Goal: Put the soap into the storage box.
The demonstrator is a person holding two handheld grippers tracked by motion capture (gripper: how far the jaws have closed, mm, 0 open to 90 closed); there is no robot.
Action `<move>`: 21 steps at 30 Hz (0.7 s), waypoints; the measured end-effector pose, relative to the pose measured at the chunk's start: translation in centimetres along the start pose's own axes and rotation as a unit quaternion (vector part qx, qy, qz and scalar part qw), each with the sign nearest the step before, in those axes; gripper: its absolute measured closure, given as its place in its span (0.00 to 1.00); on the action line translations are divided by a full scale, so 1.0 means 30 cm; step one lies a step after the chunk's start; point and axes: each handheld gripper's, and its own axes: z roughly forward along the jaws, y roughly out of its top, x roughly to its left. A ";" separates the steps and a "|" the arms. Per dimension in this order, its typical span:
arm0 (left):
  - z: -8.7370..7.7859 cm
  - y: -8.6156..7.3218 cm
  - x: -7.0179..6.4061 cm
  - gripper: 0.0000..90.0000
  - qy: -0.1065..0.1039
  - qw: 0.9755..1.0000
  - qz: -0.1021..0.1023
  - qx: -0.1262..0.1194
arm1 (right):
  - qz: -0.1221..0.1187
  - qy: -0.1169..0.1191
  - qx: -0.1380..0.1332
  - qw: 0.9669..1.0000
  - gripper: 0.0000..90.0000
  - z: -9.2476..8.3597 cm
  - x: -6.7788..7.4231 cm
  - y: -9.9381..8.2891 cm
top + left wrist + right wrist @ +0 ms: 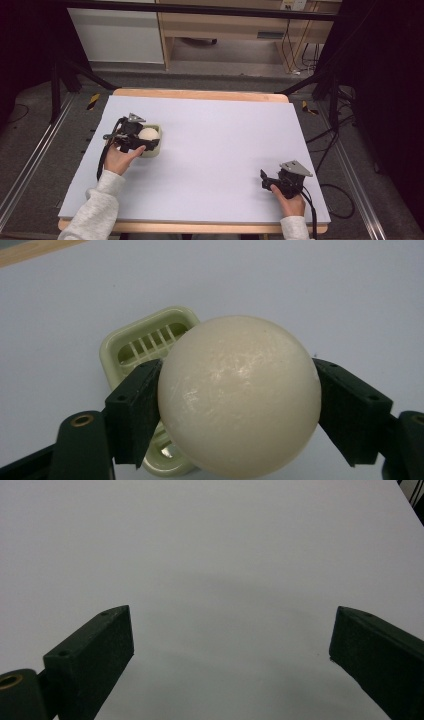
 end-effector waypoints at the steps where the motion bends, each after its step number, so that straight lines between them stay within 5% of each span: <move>1: 0.003 -0.001 0.003 0.27 0.002 1.000 -0.001 0.001 | 0.000 0.001 0.000 1.000 0.05 0.000 0.000 0.000; 21: 0.057 -0.003 0.041 0.27 0.014 1.000 -0.015 0.015 | 0.000 0.001 0.001 1.000 0.05 0.001 0.000 0.000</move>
